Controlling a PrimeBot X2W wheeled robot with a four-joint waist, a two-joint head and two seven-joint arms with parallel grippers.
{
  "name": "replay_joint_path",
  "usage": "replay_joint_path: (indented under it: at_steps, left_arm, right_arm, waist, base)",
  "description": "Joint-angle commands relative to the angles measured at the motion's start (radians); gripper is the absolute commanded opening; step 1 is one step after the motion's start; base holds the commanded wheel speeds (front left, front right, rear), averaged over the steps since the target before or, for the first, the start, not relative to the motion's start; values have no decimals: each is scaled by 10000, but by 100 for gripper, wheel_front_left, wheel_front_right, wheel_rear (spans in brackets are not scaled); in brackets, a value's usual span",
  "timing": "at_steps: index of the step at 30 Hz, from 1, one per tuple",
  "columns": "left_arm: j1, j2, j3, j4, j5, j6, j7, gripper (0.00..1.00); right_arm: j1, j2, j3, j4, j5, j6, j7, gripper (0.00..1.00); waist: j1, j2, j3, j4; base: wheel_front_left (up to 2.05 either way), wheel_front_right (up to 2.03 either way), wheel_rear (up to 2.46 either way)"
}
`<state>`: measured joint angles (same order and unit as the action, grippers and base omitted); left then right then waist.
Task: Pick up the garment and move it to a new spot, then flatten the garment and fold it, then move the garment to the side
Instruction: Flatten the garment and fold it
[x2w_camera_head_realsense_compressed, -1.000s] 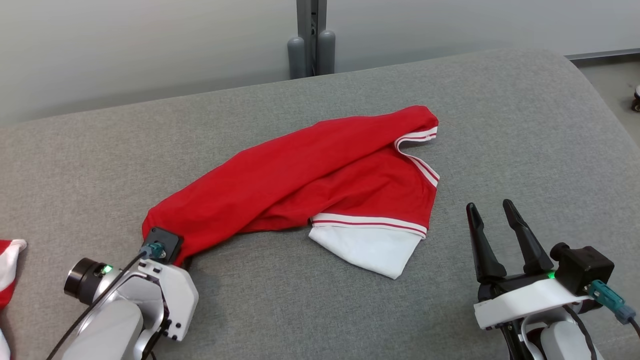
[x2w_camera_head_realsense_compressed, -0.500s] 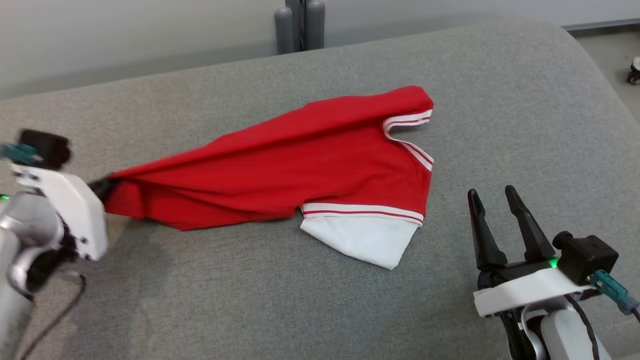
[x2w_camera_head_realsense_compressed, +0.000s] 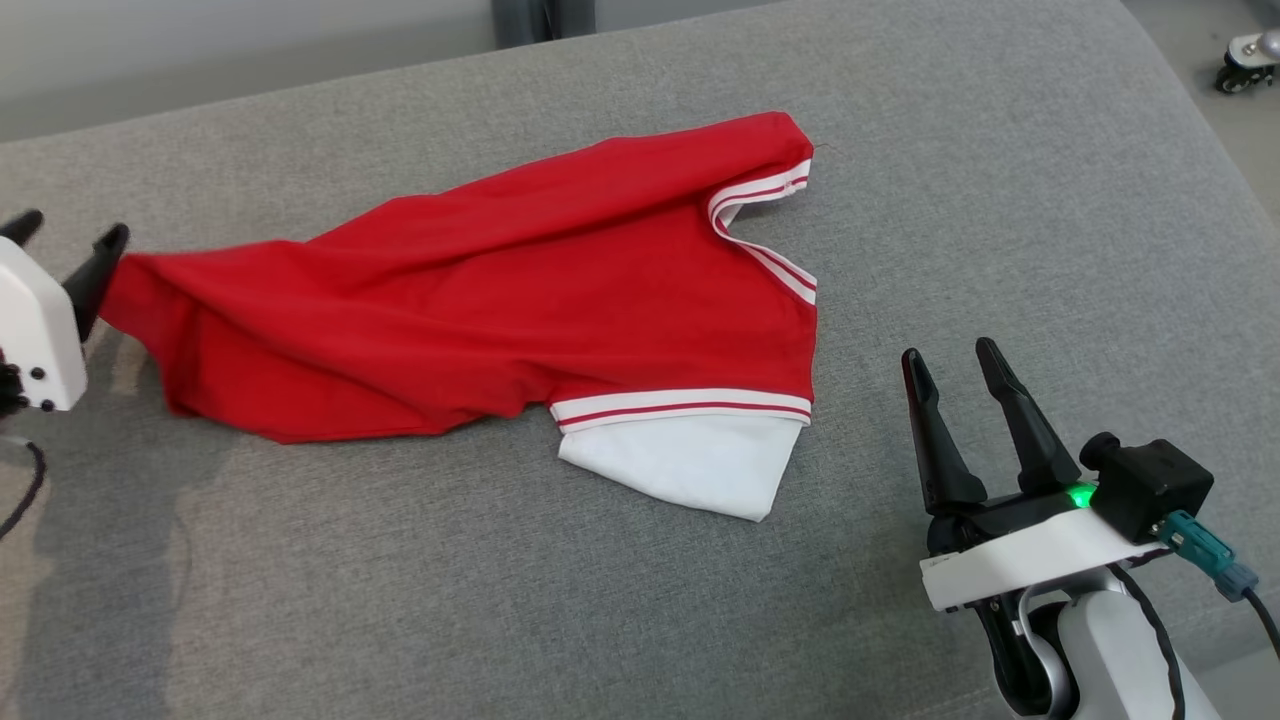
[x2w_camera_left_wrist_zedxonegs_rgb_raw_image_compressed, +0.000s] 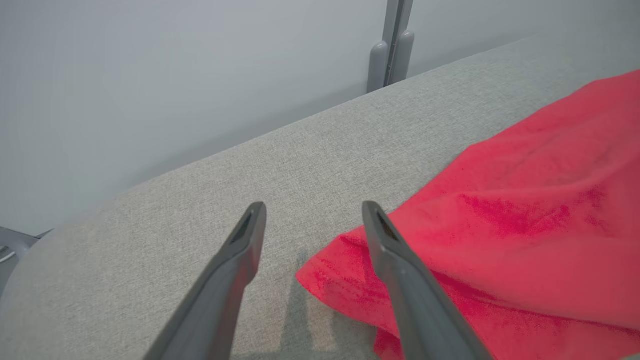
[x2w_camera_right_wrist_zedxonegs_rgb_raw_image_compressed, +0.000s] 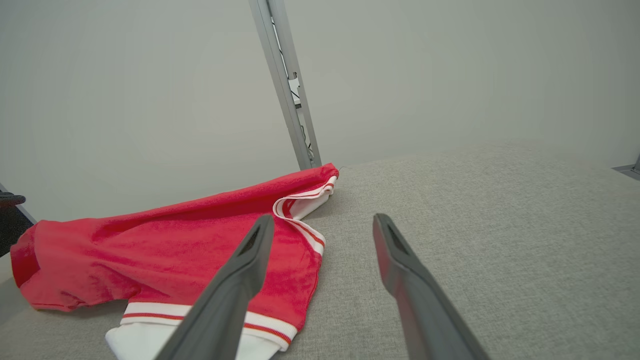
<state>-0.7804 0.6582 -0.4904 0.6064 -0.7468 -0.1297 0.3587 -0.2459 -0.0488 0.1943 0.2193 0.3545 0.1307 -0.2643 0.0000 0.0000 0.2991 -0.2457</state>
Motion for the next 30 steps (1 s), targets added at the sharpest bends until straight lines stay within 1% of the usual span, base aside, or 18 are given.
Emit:
replay_joint_path:
  at_steps: [1, 4, 6, 7, 9, 10, 11, 13, 16, 18, 22, 24, 26, 28, 30]
  left_arm:
    - [-248, 250, -264, 157, 317, -7, -619, 100]
    - [-121, 319, -610, 216, 498, -9, -1547, 100]
    - [463, 232, -553, 86, 175, -10, -2159, 100]
    - [716, 170, -507, -12, 59, 3, -2320, 100]
    - [1296, -42, -439, -283, -221, 161, -2531, 100]
    - [1611, -196, -459, -469, -337, 254, -2569, 100]
    - [1611, -196, -459, -469, -337, 254, -2569, 100]
    - [2278, -403, -586, -776, -504, 434, -2439, 100]
    - [2848, -666, -632, -1228, -781, 758, -2284, 100]
    - [3160, -967, -602, -1388, -1030, 988, -2184, 100]
    - [3377, -1411, -408, -1372, -1469, 1542, -1969, 100]
    - [3356, -1637, -318, -1266, -1643, 1720, -1948, 100]
    - [3217, -1760, -298, -1073, -1670, 1746, -2013, 100]
    - [3118, -1929, -286, -824, -1820, 1557, -2006, 100]
    - [2998, -1985, -295, -517, -1851, 1472, -2021, 100]
  right_arm:
    - [-77, -37, -35, 12, 41, 1, -2, 100]
    - [39, -40, -50, 40, 58, 1, -2, 100]
    - [211, -41, -108, 42, 45, 1, -2, 100]
    - [267, -38, -123, 53, 46, 1, -2, 100]
    - [347, -38, -145, 75, 38, 1, -2, 100]
    - [403, -47, -188, 72, 27, 1, -2, 100]
    - [403, -47, -188, 72, 27, 1, -2, 100]
    - [469, -44, -200, 76, 11, 1, -2, 100]
    - [435, -43, -199, 61, -25, 1, -2, 100]
    - [404, -45, -219, 67, -40, 1, -2, 100]
    - [341, -42, -187, 55, -87, 1, -2, 100]
    - [318, -45, -165, 64, -83, 1, -2, 100]
    - [284, -41, -143, 112, -94, 1, -2, 100]
    - [263, -43, -115, 136, -119, 1, -2, 100]
    - [234, -43, -98, 165, -130, 1, -2, 100]
  waist:
    - [0, 0, -60, 70]
    - [0, 0, -220, 179]
    - [0, 0, -430, 316]
    - [0, 0, -505, 360]
    - [0, 0, -620, 444]
    - [0, 0, -666, 491]
    - [0, 0, -666, 491]
    - [0, 0, -721, 550]
    - [0, 0, -728, 602]
    - [0, 0, -711, 621]
    - [0, 0, -602, 607]
    - [0, 0, -543, 573]
    - [0, 0, -482, 531]
    - [0, 0, -435, 484]
    - [0, 0, -404, 433]
  base:
    - [0, 0, 0]
    - [0, 0, 0]
    - [0, 0, 0]
    - [0, 0, 0]
    - [0, 0, 0]
    - [0, 0, 0]
    - [0, 0, 0]
    - [0, 0, 0]
    - [0, 0, 0]
    - [0, 0, 0]
    - [0, 0, 0]
    - [0, 0, 0]
    - [0, 0, 0]
    - [0, 0, 0]
    - [0, 0, 0]
